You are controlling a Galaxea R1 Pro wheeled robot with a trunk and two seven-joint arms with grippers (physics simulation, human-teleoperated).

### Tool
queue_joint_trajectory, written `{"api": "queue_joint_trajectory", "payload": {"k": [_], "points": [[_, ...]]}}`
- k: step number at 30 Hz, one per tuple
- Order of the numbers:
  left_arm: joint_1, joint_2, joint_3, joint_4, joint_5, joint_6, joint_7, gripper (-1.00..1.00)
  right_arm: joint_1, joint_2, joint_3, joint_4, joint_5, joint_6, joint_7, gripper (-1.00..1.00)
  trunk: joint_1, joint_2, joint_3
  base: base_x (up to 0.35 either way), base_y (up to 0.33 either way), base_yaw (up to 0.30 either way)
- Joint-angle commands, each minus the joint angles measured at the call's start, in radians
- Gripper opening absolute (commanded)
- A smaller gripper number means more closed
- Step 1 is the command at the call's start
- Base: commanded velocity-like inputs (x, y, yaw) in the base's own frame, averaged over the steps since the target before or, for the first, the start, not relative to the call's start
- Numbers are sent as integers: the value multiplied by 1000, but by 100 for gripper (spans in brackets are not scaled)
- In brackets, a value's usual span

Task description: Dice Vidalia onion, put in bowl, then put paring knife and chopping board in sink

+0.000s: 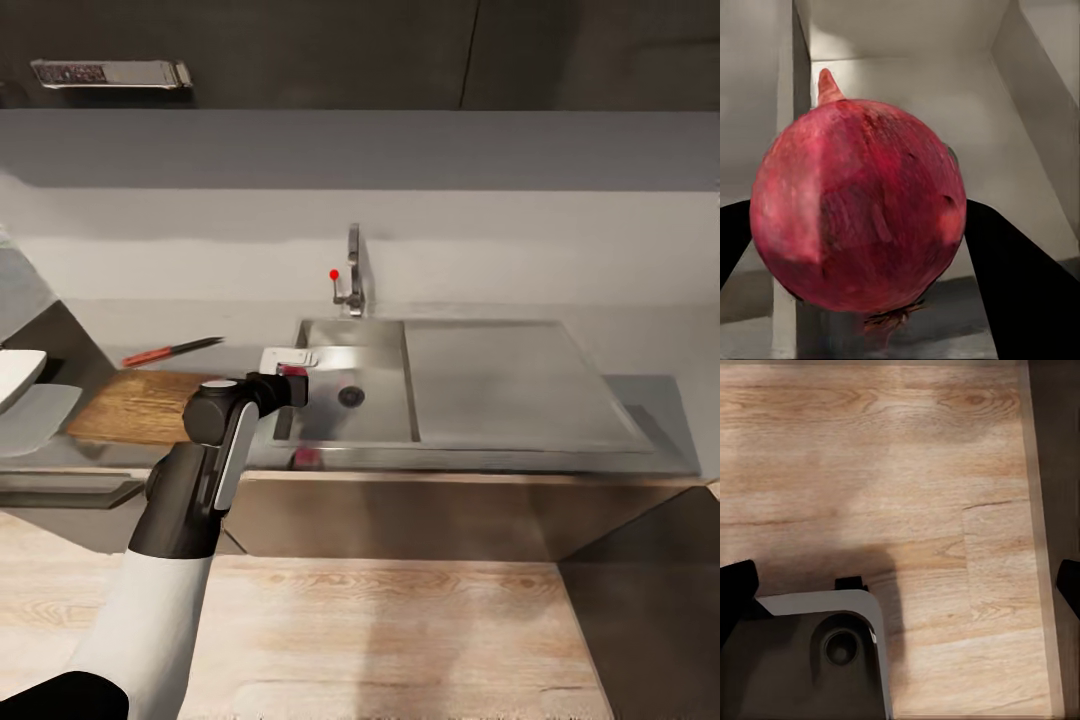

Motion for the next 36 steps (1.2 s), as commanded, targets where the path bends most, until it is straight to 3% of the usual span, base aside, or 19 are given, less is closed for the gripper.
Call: {"api": "queue_joint_trajectory", "payload": {"k": [1,10,36], "points": [[-1,0,0,-1,2,4,0,-100,1,0,1,-2,-2,-2,-2,100,0,-2,0,-235,208,0],[-1,-2,0,0,3,4,0,-100,1,0,1,-2,-2,-1,-2,100,0,-2,14,-197,234,0],[0,1,1,9,3,3,0,-100,1,0,2,3,0,-2,-2,100,0,-2,52,-5,306,0]]}}
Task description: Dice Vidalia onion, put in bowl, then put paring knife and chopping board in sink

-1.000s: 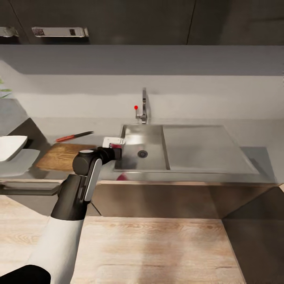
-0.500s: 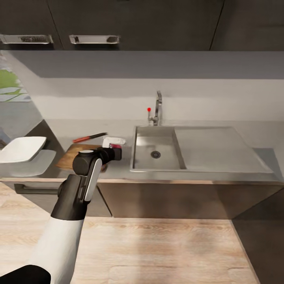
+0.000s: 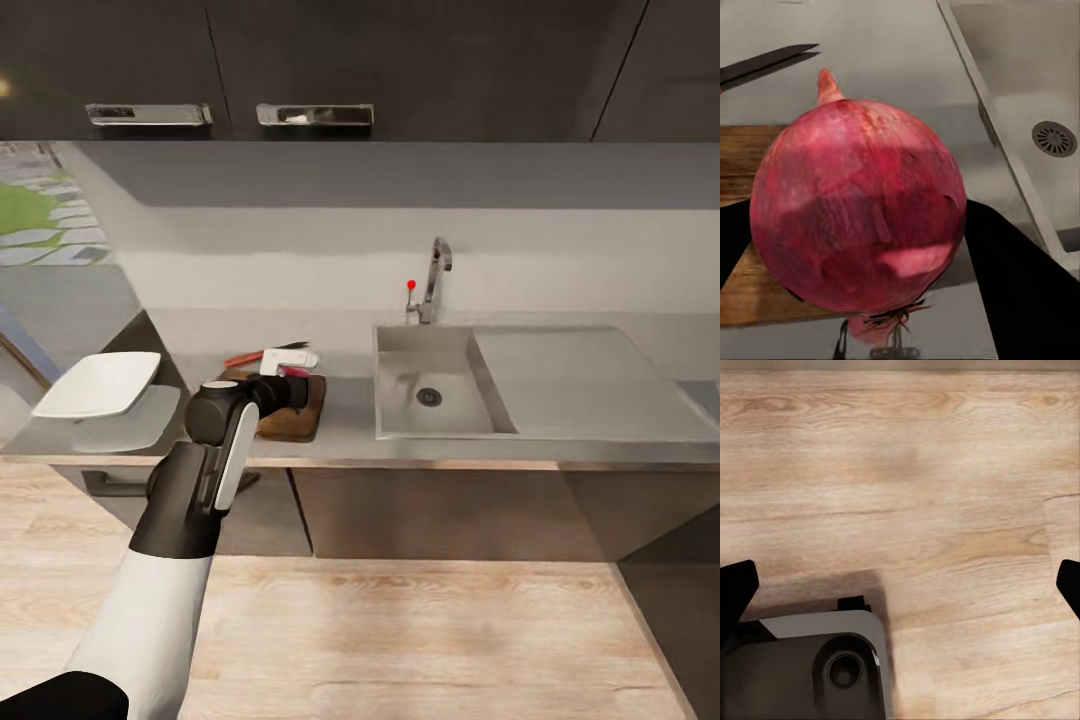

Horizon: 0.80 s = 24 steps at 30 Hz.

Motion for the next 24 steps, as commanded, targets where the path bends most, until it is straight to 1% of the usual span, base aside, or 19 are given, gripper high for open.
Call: {"api": "queue_joint_trajectory", "payload": {"k": [1,15,19,24], "points": [[-1,0,0,2,2,4,0,-100,1,0,0,-2,-2,-1,-2,100,1,-2,-1,0,309,0],[0,0,-1,10,2,4,0,-100,1,0,-1,-2,-3,0,-3,100,1,-2,-4,0,301,0],[0,0,-1,10,2,4,0,-100,1,0,-1,-2,-3,0,-3,100,1,-2,-9,0,131,0],[7,0,-1,10,2,3,0,-100,1,0,-1,-2,-3,0,-3,100,1,-2,-16,0,17,0]]}}
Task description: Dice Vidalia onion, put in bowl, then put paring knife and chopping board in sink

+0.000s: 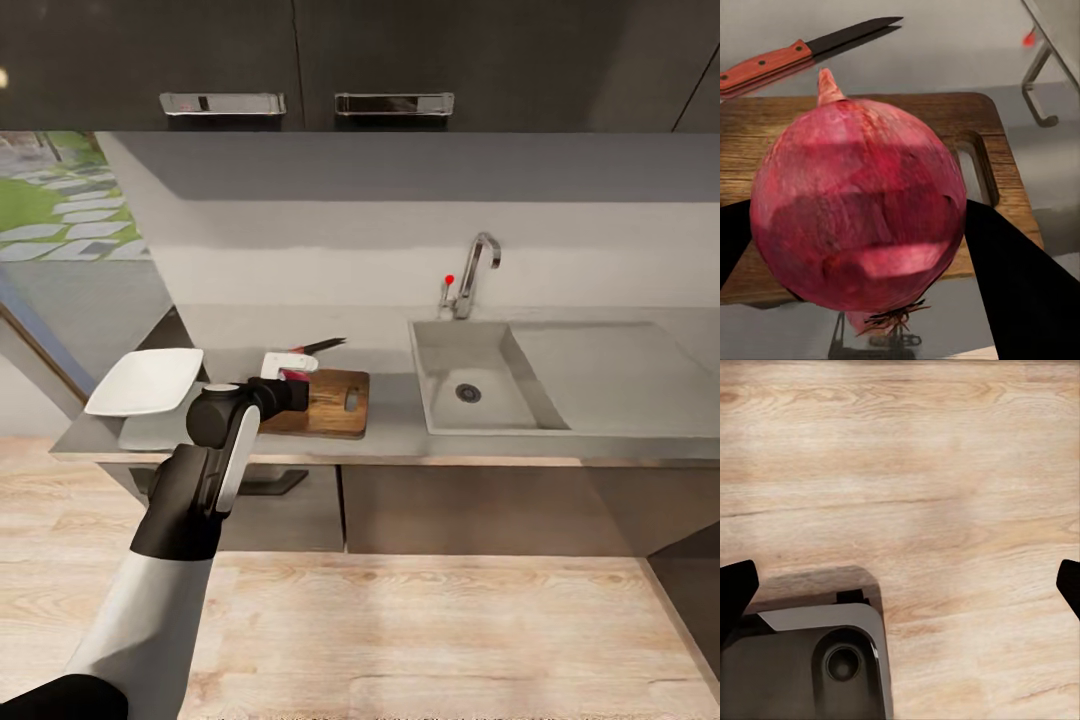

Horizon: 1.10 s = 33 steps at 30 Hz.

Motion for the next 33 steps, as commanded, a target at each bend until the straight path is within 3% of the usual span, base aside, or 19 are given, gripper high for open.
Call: {"api": "queue_joint_trajectory", "payload": {"k": [1,20,28,33], "points": [[1,0,0,-1,2,4,0,-100,0,0,1,-1,-2,-1,-2,100,1,-2,-3,7,4,0],[6,0,0,8,0,3,0,-100,0,0,1,-1,-2,-1,-3,100,1,-2,-21,192,0,0],[7,0,0,9,0,3,0,-100,0,0,1,-1,-2,-1,-2,100,1,-2,-29,24,0,0],[12,1,0,9,0,3,0,-100,0,0,1,-1,-2,-1,-3,100,1,-2,-35,-202,0,0]]}}
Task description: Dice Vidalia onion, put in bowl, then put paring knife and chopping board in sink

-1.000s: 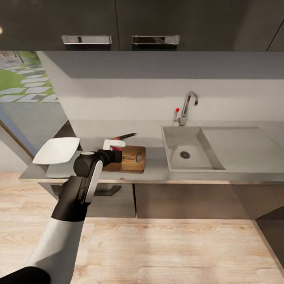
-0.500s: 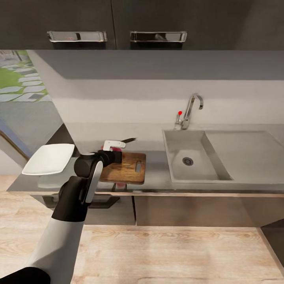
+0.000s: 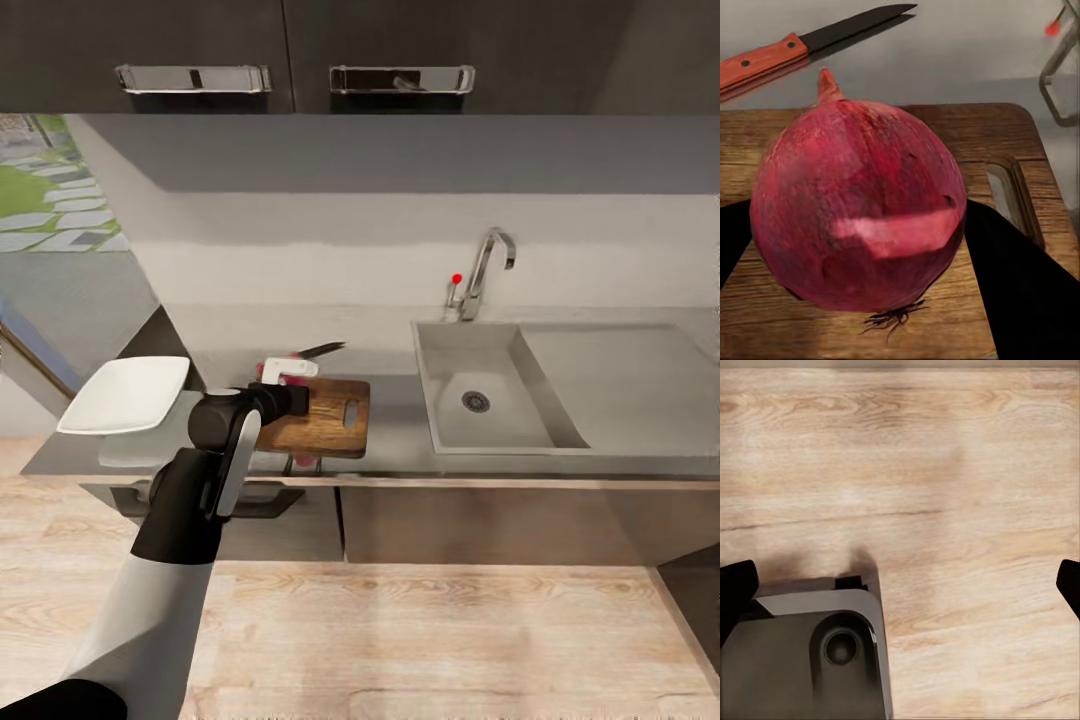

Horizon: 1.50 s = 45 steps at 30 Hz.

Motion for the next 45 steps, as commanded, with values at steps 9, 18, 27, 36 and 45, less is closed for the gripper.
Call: {"api": "queue_joint_trajectory", "payload": {"k": [9,18,27,36,45], "points": [[1,-1,0,-1,2,4,0,-100,1,0,1,-1,-2,-1,-2,100,0,-2,-13,-44,0,0],[1,0,0,-1,2,4,0,-100,1,0,1,-1,-1,-1,-2,100,0,-2,-18,-1,0,0],[1,0,0,-1,2,4,0,-100,1,0,1,-1,-1,-1,-2,100,0,-2,-18,0,0,0],[1,6,0,0,2,4,0,-100,1,0,1,-1,-2,-1,-2,100,0,-2,-23,0,0,0],[1,6,0,4,2,4,0,-100,1,0,1,-1,-1,-1,-2,100,0,-2,-32,0,0,0]]}}
